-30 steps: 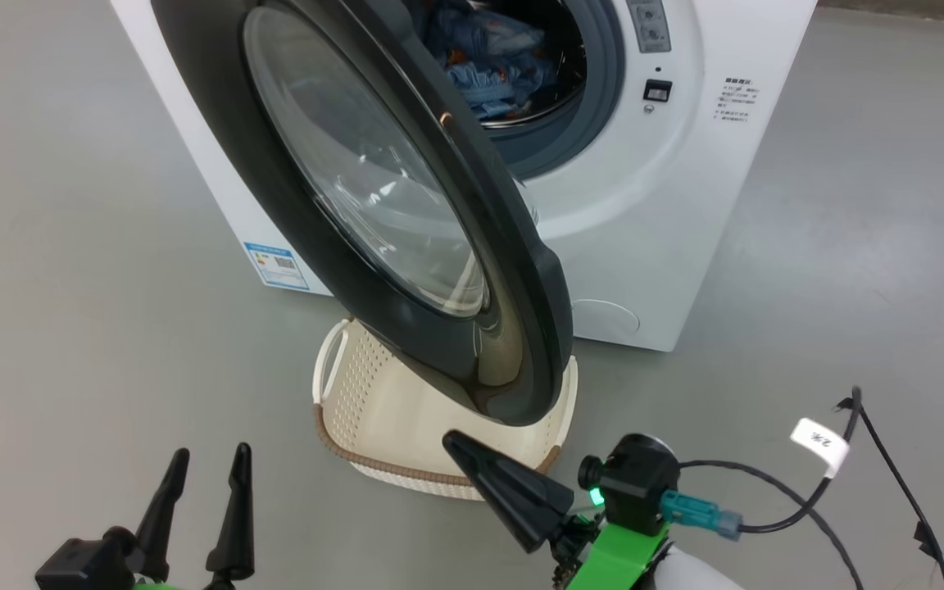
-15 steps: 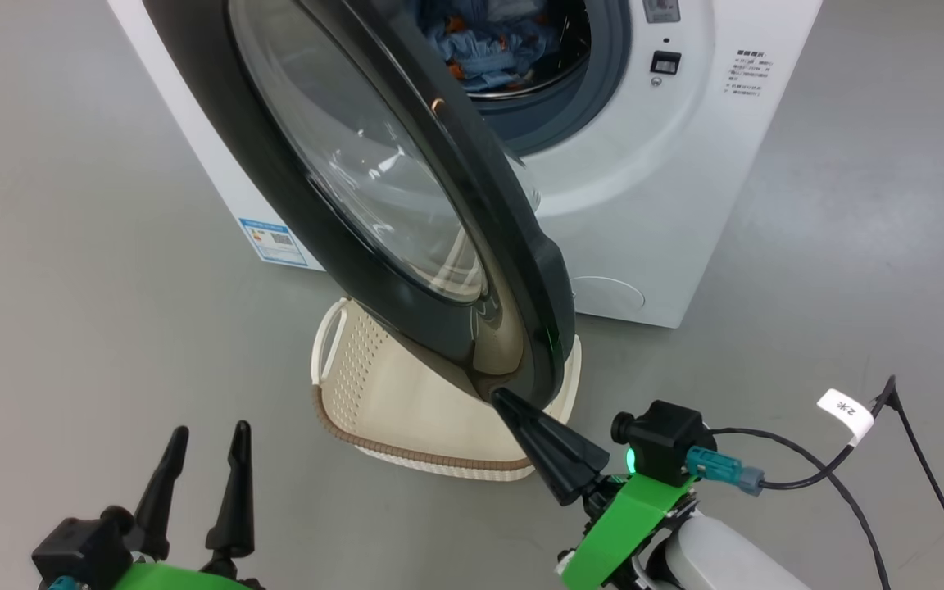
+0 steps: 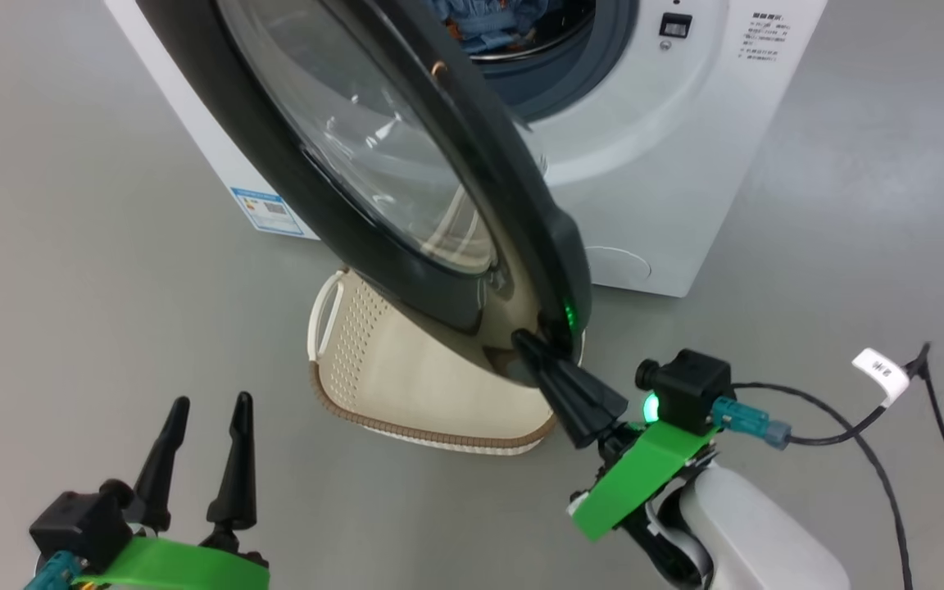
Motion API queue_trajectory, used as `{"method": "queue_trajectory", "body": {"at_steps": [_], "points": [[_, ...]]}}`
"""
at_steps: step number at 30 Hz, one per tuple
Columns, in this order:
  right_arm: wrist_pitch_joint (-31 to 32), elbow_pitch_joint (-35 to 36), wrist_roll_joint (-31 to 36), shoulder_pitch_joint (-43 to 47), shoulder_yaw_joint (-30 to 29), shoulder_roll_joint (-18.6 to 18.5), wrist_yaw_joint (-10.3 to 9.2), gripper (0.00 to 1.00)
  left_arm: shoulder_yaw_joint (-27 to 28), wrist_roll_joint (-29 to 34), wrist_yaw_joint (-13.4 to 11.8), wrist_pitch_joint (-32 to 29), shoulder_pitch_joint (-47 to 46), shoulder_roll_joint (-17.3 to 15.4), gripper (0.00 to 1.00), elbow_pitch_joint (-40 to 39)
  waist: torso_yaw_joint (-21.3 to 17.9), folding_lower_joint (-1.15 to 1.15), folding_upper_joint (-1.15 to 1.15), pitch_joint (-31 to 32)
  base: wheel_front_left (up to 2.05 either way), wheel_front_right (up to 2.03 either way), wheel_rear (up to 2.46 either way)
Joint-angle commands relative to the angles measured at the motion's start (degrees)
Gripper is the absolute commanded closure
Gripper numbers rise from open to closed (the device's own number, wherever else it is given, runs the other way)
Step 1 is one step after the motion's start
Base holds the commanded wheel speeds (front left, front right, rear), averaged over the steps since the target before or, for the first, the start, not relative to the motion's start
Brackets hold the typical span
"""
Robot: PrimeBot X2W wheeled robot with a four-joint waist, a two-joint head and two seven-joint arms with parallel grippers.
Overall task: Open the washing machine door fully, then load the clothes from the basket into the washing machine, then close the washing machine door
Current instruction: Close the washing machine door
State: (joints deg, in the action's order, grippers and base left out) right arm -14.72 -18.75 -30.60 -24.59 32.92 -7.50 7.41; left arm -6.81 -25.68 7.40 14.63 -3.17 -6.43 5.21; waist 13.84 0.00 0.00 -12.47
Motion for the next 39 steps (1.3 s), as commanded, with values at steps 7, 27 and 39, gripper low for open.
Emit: {"method": "queue_trajectory", "body": {"at_steps": [7, 27, 39], "points": [[-0.3, 1.1, 1.4, -3.4, -4.1, 0.3, 0.08, 1.0, 1.5, -0.2, 0.1, 0.4, -3.2, -1.0, 0.0, -1.9, 0.2, 0.0, 0.0, -2.4, 0.0, 0.0, 0.0], [-0.3, -1.1, 3.7, -16.0, -16.2, -4.4, 0.08, 1.0, -1.9, -0.9, 0.1, 0.4, -9.2, -0.1, 0.0, -4.2, 2.6, 0.0, 0.0, -10.0, 0.0, 0.0, 0.0], [-0.3, -3.9, 5.0, -23.4, -22.3, -5.6, 0.08, 1.0, -3.6, -1.3, 0.1, 0.4, -11.2, 0.1, 0.0, -4.8, 4.7, 0.0, 0.0, -12.8, 0.0, 0.0, 0.0]]}}
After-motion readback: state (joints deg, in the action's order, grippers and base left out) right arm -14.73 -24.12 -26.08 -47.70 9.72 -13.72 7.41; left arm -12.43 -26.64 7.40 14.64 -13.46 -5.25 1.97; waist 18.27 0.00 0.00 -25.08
